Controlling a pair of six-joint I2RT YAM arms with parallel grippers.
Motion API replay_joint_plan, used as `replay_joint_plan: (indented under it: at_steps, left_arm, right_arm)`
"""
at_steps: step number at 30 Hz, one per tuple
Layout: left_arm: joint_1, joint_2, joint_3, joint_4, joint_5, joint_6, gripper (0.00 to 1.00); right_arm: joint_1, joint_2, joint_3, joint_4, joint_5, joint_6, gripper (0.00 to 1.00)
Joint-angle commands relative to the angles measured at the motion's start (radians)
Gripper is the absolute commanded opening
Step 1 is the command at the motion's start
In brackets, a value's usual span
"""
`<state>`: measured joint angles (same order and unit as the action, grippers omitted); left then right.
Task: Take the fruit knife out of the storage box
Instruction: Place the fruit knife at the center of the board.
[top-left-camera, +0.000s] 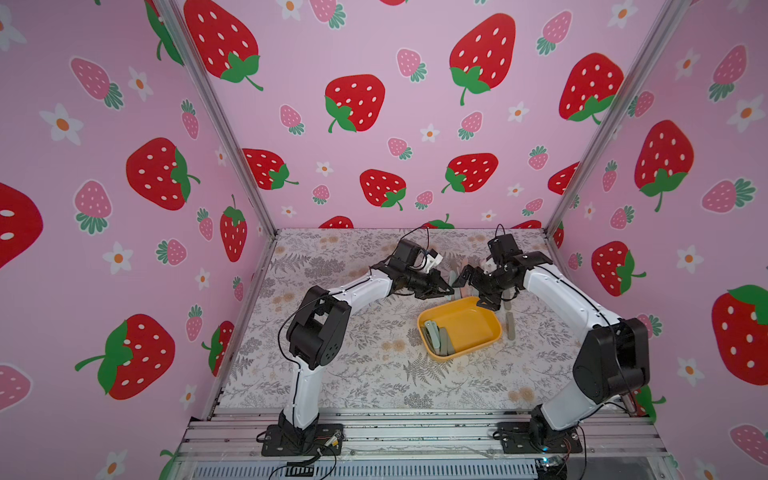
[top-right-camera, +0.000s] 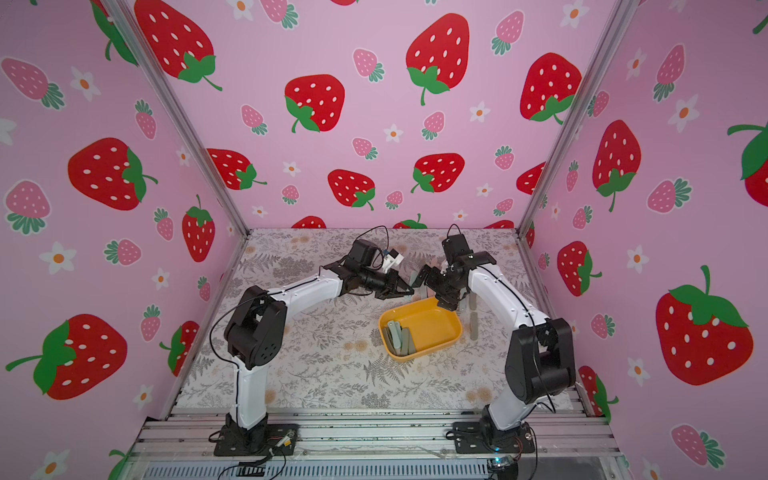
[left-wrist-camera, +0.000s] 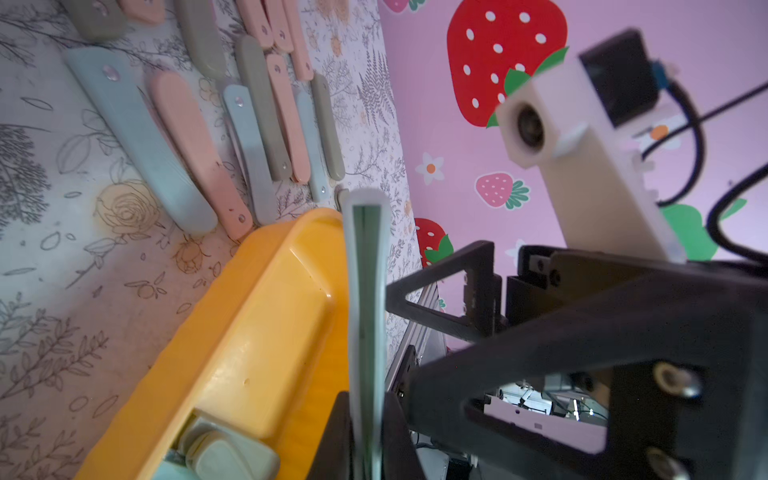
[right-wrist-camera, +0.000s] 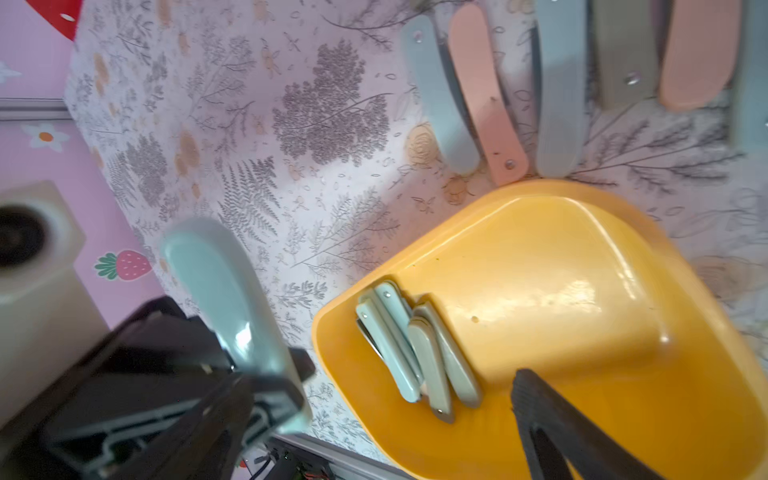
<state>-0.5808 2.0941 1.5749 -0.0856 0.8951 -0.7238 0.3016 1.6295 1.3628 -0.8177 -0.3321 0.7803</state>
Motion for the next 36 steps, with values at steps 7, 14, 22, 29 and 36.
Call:
replay_joint_plan:
  at_steps: [7,14,22,29,36]
  left_arm:
    - [0.080,0.269,0.202,0.282,0.049,-0.313,0.00]
    - [0.084,0.342,0.230,0.300,0.049,-0.340,0.00]
    - [0.062,0.344,0.186,0.283,0.049,-0.316,0.00]
    - [0.049,0.357,0.186,0.271,0.021,-0.315,0.03]
    - [0.049,0.354,0.162,0.272,0.009,-0.318,0.12]
  right_arm:
    - [-0.079,0.077,0.070,-0.052,-0.024,-0.073,0.99]
    - [-0.136,0.123,0.109,-0.070,-0.035,-0.102,0.99]
    - [-0.154,0.145,0.116,-0.070,-0.041,-0.106,0.99]
    - [-0.159,0.137,0.117,-0.084,-0.034,-0.114,0.99]
    - [-0.166,0.130,0.121,-0.098,-0.028,-0.127,0.99]
